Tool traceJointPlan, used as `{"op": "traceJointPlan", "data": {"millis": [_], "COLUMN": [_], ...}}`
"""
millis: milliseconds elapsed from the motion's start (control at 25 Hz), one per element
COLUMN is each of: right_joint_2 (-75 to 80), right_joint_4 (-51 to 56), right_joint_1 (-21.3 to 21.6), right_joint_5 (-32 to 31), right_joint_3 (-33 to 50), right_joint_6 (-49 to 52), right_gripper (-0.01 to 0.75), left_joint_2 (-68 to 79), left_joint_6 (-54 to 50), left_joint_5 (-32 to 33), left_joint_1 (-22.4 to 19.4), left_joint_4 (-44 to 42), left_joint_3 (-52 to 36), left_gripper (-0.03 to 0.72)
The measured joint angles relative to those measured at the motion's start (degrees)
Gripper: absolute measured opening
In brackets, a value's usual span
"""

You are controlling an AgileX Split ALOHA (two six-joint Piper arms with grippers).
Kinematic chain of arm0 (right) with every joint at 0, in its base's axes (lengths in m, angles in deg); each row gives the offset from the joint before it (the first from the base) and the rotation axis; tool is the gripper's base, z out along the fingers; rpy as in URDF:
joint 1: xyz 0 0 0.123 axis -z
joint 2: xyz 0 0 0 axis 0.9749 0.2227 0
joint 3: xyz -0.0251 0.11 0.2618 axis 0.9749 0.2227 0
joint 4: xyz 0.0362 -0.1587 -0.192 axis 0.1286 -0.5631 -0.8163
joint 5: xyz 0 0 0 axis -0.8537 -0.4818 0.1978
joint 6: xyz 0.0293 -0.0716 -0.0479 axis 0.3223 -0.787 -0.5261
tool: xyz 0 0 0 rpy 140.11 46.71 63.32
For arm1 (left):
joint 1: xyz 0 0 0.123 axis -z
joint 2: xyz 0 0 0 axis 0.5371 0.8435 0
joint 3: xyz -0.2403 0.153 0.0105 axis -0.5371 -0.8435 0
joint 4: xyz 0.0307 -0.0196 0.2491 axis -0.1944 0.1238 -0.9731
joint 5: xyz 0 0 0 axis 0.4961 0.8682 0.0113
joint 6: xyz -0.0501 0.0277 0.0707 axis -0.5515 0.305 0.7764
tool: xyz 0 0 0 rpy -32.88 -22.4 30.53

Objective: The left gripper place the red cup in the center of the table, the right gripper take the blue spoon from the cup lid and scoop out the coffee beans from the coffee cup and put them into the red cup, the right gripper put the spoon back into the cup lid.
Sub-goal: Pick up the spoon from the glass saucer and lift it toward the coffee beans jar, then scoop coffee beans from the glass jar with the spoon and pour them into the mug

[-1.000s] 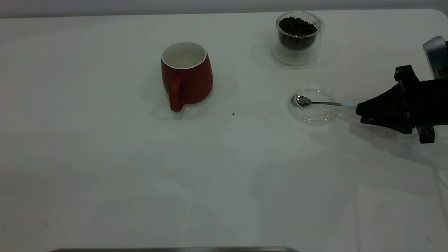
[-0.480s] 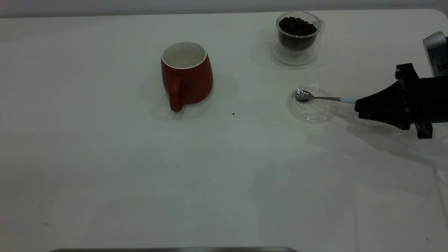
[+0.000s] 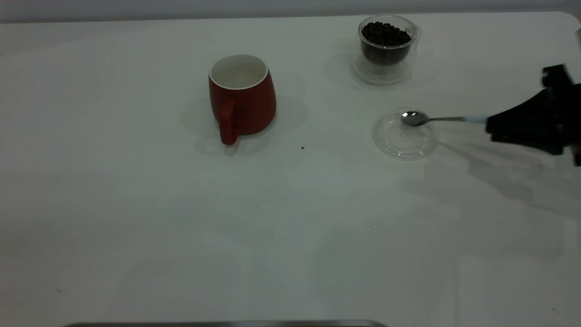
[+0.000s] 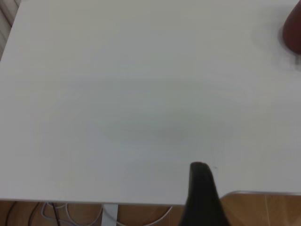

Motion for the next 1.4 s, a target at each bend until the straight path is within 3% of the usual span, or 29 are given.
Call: {"op": "traceJointPlan", "data": {"millis": [240,400,720,1080,1400], "right_joint_2": [-7.80,-9.99,-10.19,-10.19,-10.19], "right_joint_4": [-0.38,-0.18,0.71,-0.40,-5.68], "right_joint_1": [0.71,0.71,-2.54,-9.77,-13.55], "right_joint_5": [-0.53,-6.46,-9.94,1.73,13.08], "right_joint_3": [4.62,5.14,0.40,-10.88,-18.12], "right_joint_6": [0.66,2.12,7.11,13.91,18.45], "right_gripper": [0.102,0.102,0.102,0.102,0.102], "left_joint_2": [0.00,0.00,0.00,0.00,0.00], "left_joint_6": [0.00,0.00,0.00,-0.35,-0.35], "left_joint_5": [0.00,0.00,0.00,0.00,0.00], "left_joint_1": [0.00,0.00,0.00,0.00,0.00], "left_joint_4": [0.00,0.00,0.00,0.00,0.00], "left_joint_3": [0.00,0.00,0.00,0.00,0.00], "left_gripper": [0.586,0.586,0.586,0.586,0.586]}}
